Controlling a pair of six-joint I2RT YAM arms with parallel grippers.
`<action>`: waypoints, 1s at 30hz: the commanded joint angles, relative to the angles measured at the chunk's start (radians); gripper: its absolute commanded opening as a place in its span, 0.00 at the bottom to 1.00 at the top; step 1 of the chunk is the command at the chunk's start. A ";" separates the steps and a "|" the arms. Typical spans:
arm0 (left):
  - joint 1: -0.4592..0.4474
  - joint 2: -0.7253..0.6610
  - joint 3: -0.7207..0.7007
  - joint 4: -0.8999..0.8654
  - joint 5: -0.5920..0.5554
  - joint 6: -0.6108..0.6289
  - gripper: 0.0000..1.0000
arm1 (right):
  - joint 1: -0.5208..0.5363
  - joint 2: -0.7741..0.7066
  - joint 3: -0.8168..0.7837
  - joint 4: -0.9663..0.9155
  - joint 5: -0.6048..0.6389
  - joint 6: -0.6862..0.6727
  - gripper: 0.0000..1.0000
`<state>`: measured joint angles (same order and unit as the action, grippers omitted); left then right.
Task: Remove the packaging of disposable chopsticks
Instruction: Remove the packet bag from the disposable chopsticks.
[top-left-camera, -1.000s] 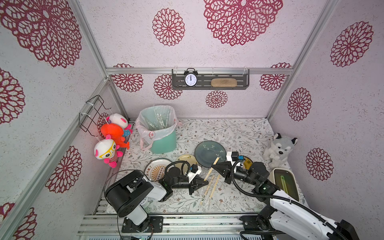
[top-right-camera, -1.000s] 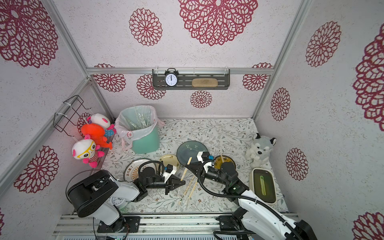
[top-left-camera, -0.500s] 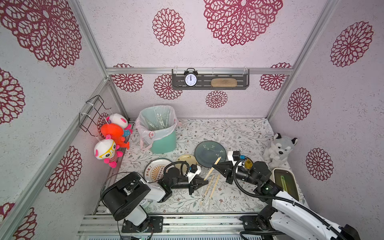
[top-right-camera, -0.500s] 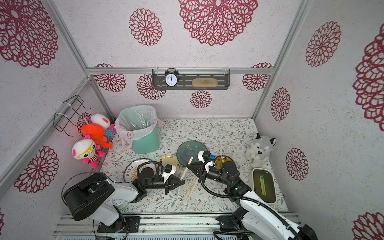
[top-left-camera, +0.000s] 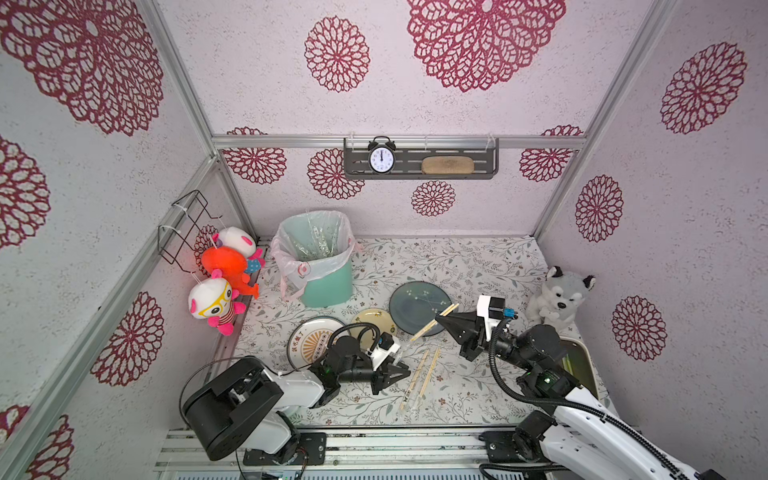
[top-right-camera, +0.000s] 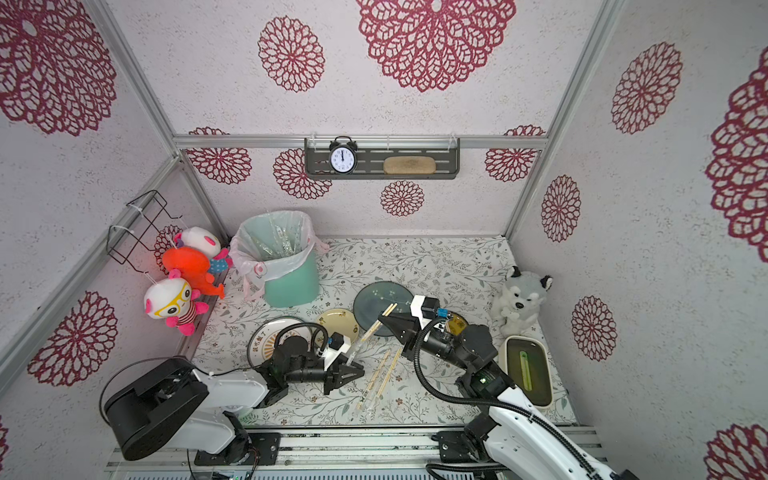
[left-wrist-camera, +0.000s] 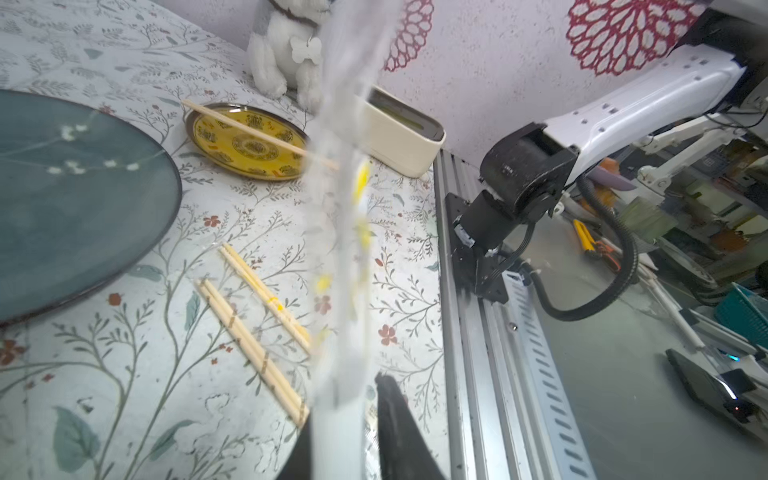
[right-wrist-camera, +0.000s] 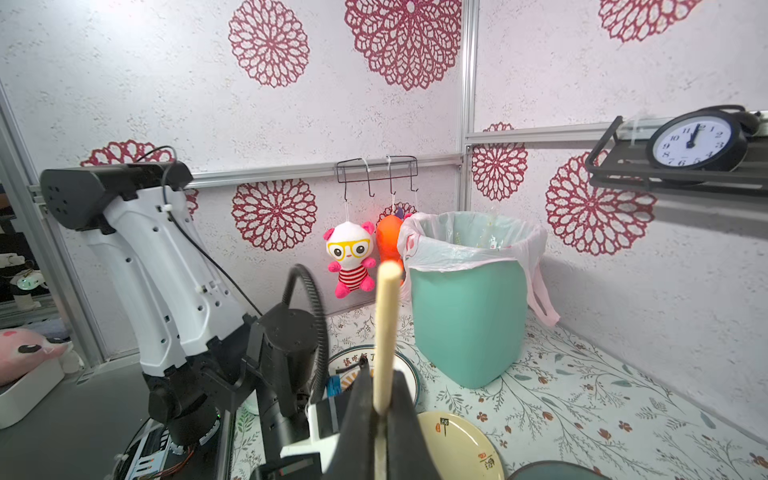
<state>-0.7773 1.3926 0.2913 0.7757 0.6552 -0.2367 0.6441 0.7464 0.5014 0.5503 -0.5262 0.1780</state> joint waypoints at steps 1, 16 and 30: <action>-0.002 -0.117 0.041 -0.159 -0.031 0.050 0.30 | -0.001 0.014 -0.018 0.047 0.011 0.008 0.00; 0.010 -0.467 0.042 -0.369 -0.370 0.088 0.98 | -0.005 -0.047 -0.020 -0.011 0.019 0.014 0.00; 0.003 -0.219 0.183 -0.415 -0.098 0.159 0.84 | -0.006 -0.021 -0.018 -0.016 0.027 -0.002 0.00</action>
<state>-0.7719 1.1553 0.4690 0.3656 0.4454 -0.1097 0.6437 0.7303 0.4519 0.5079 -0.5003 0.1776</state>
